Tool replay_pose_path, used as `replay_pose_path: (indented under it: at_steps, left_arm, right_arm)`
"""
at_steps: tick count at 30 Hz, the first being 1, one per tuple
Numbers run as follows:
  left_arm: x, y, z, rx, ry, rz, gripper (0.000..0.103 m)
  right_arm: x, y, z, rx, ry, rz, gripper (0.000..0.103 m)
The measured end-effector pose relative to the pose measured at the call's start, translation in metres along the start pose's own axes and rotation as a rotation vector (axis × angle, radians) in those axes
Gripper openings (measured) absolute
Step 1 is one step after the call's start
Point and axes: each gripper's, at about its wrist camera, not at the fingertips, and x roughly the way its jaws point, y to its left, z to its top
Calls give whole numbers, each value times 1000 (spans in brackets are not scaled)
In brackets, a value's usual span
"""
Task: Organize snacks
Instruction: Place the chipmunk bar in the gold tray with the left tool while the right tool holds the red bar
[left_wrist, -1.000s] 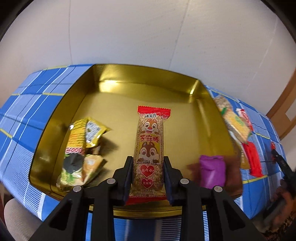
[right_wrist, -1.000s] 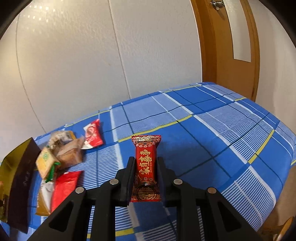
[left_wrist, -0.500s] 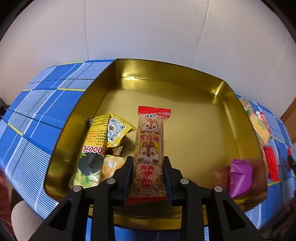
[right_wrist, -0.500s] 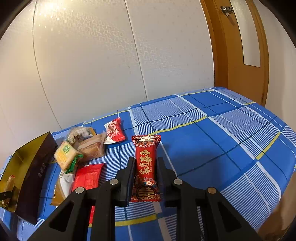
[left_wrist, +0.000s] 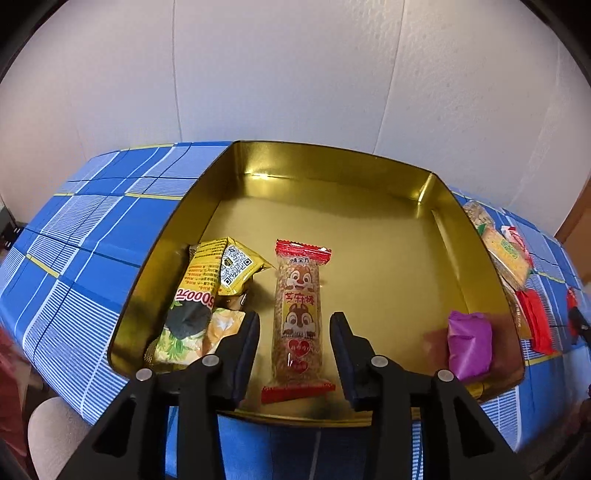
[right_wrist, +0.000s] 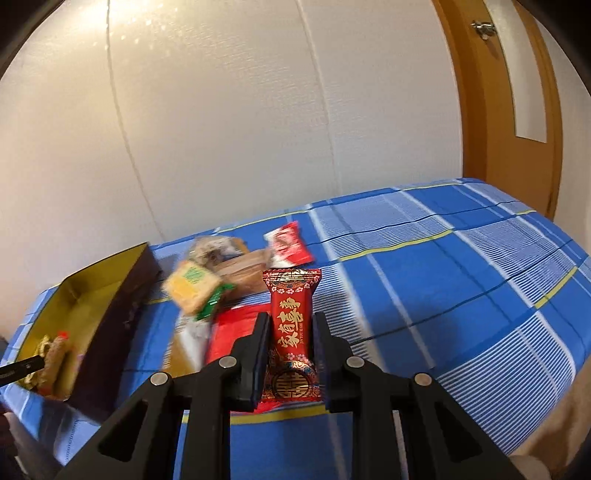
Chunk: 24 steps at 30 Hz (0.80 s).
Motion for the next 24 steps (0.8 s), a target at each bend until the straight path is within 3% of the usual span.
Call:
replay_pose_path:
  at_steps: [12,16,24]
  left_arm:
    - [-9,1,-7,6,1,-1,40]
    - [-15,-1,-10,2,0,-10,52]
    - [-29,-3,-15,11,-11,-21,52]
  right_arm:
    - [-13,88,-5,-133,59,223,22]
    - [-13,117,-4,-178,84,274,23]
    - [0,158,-11,-226,155,339,23]
